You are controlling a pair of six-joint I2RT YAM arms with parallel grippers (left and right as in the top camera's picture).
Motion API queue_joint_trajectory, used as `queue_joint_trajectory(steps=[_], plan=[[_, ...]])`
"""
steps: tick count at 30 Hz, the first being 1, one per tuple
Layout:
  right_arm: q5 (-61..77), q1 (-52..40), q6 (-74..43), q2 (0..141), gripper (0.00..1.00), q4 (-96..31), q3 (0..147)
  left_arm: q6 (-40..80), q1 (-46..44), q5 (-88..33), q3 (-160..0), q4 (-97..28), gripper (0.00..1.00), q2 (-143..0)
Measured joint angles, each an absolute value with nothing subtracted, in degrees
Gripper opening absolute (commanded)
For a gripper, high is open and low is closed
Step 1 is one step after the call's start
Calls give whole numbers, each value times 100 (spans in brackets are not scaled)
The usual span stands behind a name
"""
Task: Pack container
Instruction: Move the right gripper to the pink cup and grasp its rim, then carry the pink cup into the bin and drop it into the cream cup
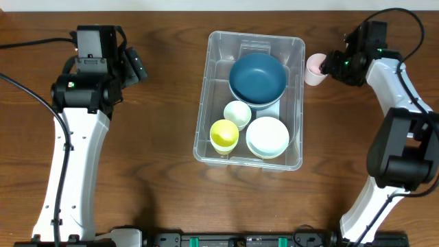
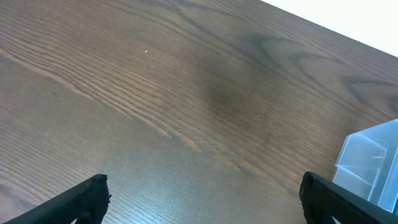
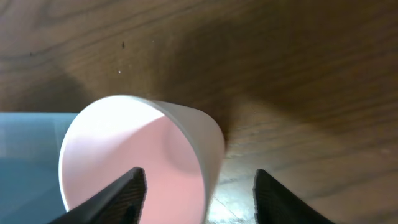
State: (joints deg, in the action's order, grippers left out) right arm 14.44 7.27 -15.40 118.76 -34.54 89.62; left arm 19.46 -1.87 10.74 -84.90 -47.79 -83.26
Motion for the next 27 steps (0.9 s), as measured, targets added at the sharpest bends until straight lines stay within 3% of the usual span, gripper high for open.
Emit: queue_joint_trajectory(steps=[2,3,17,27], plan=[[1481,705,-1540,11907,4,-3415,8962,1946,-187,1074,-8490,-4779,98,-8326],[1496,687,-1529,11909,1,-3391,8962,1946,-187,1074,-8490,-4779,98,-8326],[1551,939,-1525,11701,1,-4189,8962,1946,-187,1074,-8490,-4779,98,-8326],[1378,847,-1367,9011,1,-5334,9085,1946,-187,1074,-8490,-4779,98,-8326]])
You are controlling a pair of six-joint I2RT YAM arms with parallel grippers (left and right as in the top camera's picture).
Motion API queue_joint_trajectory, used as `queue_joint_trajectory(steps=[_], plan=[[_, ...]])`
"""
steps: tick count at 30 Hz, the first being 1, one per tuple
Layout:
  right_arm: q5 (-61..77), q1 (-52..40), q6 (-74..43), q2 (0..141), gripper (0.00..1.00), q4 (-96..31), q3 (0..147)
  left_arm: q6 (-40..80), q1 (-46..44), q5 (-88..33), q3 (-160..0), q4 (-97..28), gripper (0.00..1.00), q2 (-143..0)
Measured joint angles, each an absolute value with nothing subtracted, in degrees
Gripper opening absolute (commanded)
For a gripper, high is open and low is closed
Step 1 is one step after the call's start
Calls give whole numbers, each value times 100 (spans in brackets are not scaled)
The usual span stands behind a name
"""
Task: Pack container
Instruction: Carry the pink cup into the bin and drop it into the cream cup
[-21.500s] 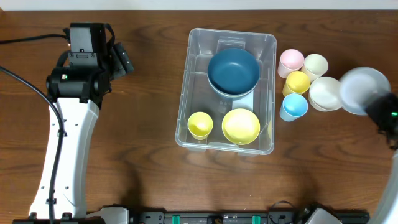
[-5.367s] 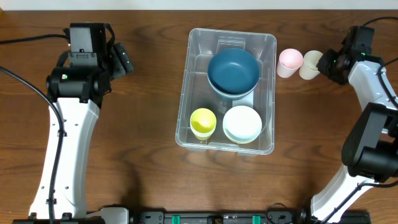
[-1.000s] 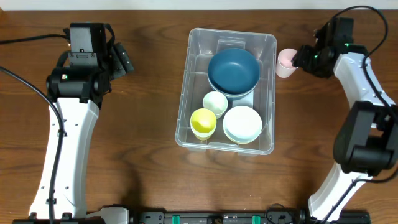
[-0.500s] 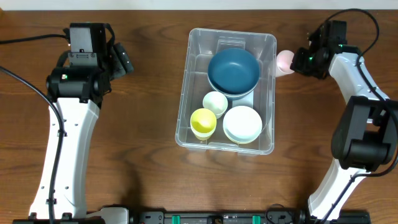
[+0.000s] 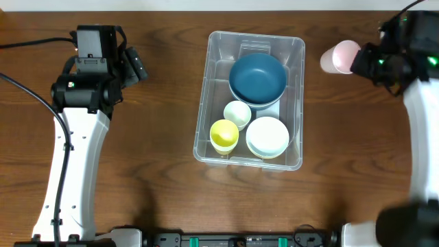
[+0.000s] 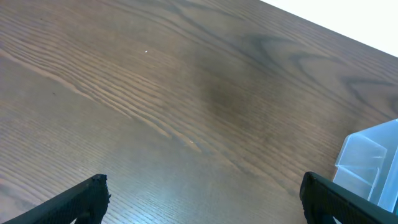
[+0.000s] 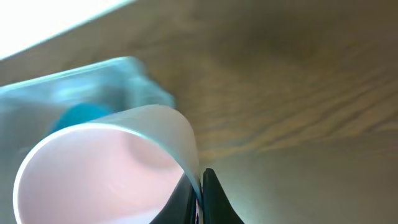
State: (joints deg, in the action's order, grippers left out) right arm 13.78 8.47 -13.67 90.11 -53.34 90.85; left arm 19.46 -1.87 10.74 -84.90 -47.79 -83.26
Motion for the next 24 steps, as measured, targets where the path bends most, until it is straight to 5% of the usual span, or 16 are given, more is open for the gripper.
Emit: queue_joint_trajectory(steps=[6,15,24], plan=[[1347,-438,-1212,8027,1,-5784,9144,1946,-187,1074,-8490,-4779,98,-8326],[779,-2556,-1249,8366,1,-6025,8991,1946,-187,1074,-8490,-4781,98,-8326],[287,-3087,-1365,9358,1,-5822,8938,1946,-187,1074,-8490,-4779,98,-8326]])
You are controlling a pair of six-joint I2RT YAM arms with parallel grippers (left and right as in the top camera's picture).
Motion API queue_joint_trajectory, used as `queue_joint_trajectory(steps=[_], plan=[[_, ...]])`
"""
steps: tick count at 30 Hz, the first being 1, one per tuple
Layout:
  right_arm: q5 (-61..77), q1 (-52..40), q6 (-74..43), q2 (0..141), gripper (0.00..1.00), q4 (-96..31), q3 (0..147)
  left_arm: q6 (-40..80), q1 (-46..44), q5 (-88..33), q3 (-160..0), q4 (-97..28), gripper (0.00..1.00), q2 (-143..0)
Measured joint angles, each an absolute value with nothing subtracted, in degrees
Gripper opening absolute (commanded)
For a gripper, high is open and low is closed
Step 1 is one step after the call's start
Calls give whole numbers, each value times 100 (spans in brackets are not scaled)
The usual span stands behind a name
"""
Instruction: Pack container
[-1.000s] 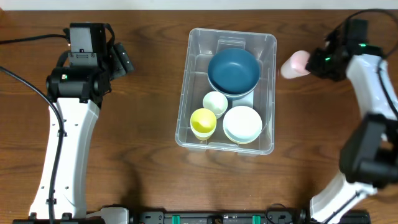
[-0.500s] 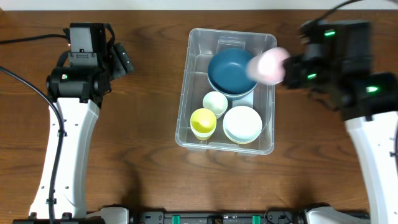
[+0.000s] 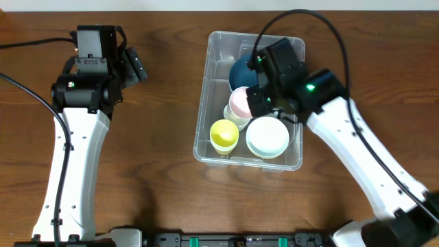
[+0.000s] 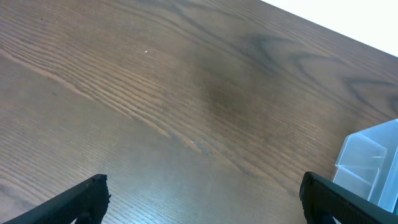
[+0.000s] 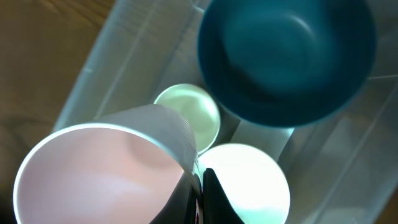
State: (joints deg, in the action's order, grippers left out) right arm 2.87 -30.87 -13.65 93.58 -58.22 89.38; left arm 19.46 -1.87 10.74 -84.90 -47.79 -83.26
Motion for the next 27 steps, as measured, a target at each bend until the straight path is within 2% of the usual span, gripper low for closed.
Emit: queue_joint_trajectory(steps=[9,11,12,14,20,27], plan=[[187,-3089,-1402,9902,2,-5719,8932,1946,-187,1074,-8490,-4779,98,-8326],[178,-3089,-1413,9931,15,-5719,8930,1946,-187,1074,-8490,-4779,98,-8326],[174,-3089,-1428,9937,27,-5714,8930,1946,-187,1074,-8490,-4779,98,-8326],[167,-3089,-1455,9937,35,-5712,8930,1946,-187,1074,-8490,-4779,98,-8326],[172,-3052,-1431,9937,45,-5675,8930,1946,-187,1074,-8490,-4779,98,-8326],[165,-2825,-1426,9553,52,-5782,8901,1946,-187,1074,-8490,-4779,98,-8326]])
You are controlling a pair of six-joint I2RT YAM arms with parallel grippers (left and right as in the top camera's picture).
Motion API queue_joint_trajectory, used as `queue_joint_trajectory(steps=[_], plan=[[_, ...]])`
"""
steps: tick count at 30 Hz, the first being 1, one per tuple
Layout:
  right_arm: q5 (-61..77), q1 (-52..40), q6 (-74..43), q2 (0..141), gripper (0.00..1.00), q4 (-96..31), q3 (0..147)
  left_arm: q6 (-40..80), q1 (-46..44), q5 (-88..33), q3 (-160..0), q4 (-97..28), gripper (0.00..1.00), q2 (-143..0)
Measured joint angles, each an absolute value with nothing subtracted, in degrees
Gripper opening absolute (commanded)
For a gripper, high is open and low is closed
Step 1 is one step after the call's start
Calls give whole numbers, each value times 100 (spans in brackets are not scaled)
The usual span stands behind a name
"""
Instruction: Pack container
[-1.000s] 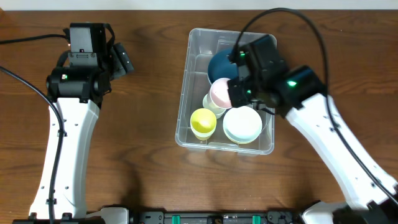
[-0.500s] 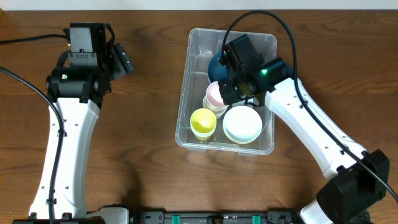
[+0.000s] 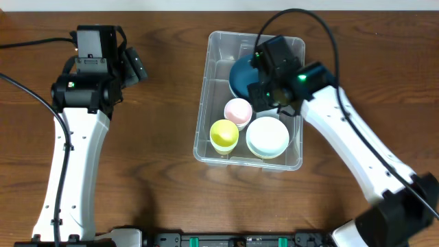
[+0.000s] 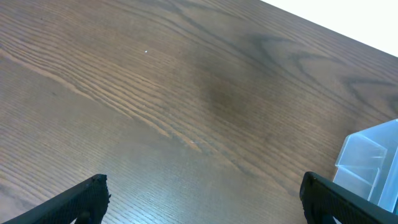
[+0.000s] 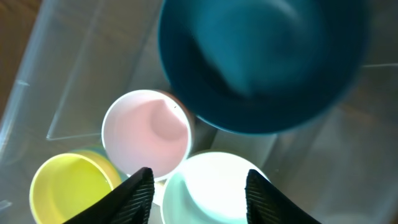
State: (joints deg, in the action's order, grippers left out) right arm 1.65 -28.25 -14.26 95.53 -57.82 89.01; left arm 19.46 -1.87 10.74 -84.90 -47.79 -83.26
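Observation:
The clear plastic container stands mid-table. Inside it are a dark blue bowl, a pink cup, a yellow cup and a pale mint bowl. In the right wrist view the pink cup stands upright between the yellow cup and the blue bowl. My right gripper hangs open above the container, over the mint bowl, holding nothing. My left gripper is open over bare wood at the far left.
The wooden table runs all round the container. A corner of the container shows at the right edge of the left wrist view. The left arm lies along the left side.
My right gripper has opened and let go of the pink cup, which now stands in the container where the small pale green cup was. The left arm has not moved.
The pink cup lay on the table right of the container, with my right gripper open around it. Then the gripper was shut on its rim and held it raised. Then it held the cup over the container's middle. Now the cup stands inside, released.

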Motion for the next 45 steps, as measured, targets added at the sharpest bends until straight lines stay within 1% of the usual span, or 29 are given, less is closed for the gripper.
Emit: queue_joint_trajectory(steps=[2,3,4,6,11,16,28,32,37,42,45], plan=[[150,-2794,-1417,9146,54,-5784,8895,1946,-187,1074,-8490,-4779,98,-8326],[152,-2792,-1411,8927,59,-5787,8895,1946,-187,1074,-8490,-4779,98,-8326],[161,-2792,-1391,8659,66,-5804,8895,1946,-187,1074,-8490,-4779,98,-8326],[167,-2792,-1374,8117,99,-5900,8897,1946,-187,1074,-8490,-4779,98,-8326],[167,-2792,-1334,7041,99,-6047,8903,1946,-187,1074,-8490,-4779,98,-8326],[165,-2792,-1332,6473,99,-6128,8903,1946,-187,1074,-8490,-4779,98,-8326],[-113,-2792,-862,5994,99,-7575,8906,1946,-187,1074,-8490,-4779,98,-8326],[-320,-2792,-729,5996,99,-7717,8906,1946,-187,1074,-8490,-4779,98,-8326],[-718,-2792,-447,5996,99,-7290,8901,1946,-187,1074,-8490,-4779,98,-8326],[-812,-2727,316,5778,99,-5861,8626,1946,-187,1074,-8490,-4777,98,-8326],[-674,-2604,838,5172,99,-4967,8016,1946,-187,1076,-8490,-4777,98,-8326]])
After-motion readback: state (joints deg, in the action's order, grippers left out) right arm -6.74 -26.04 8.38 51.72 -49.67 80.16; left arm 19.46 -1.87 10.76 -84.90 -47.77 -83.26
